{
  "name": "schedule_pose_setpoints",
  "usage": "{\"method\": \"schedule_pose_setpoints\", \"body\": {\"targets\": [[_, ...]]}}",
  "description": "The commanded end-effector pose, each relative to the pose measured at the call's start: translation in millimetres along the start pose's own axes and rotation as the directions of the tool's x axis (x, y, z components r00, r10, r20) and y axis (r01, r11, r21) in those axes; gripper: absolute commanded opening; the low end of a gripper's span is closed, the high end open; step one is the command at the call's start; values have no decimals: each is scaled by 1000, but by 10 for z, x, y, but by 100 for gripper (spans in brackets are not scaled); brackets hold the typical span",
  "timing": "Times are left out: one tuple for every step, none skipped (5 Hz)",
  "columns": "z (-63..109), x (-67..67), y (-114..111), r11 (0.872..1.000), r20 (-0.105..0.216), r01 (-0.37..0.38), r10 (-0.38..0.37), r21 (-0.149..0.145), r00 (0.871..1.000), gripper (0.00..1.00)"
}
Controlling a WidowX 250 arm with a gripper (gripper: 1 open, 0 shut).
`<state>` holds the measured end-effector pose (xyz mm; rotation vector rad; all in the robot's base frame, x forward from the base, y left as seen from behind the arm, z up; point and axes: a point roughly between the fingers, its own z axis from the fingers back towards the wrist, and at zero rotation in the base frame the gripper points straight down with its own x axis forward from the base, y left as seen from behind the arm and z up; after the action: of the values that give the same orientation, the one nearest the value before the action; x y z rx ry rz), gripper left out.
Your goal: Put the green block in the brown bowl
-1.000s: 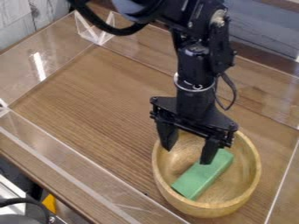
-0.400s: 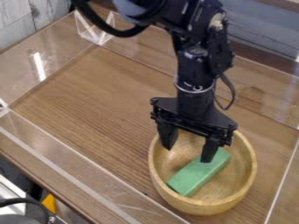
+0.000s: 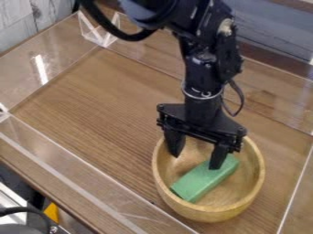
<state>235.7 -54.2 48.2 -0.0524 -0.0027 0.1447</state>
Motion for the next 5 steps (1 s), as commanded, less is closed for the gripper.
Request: {"method": "schedule_pose_setpoints", "body": {"targets": [[79,133,3,1000,52,-16,17,-10,999,100],[56,155,4,1000,55,-26,26,-9,998,100],[32,177,5,999,57,-36,36,-8,998,100],[10,198,7,999,60,-45,46,-7,997,100],[-9,220,10,998,63,-55,55,-7,997,100]]}}
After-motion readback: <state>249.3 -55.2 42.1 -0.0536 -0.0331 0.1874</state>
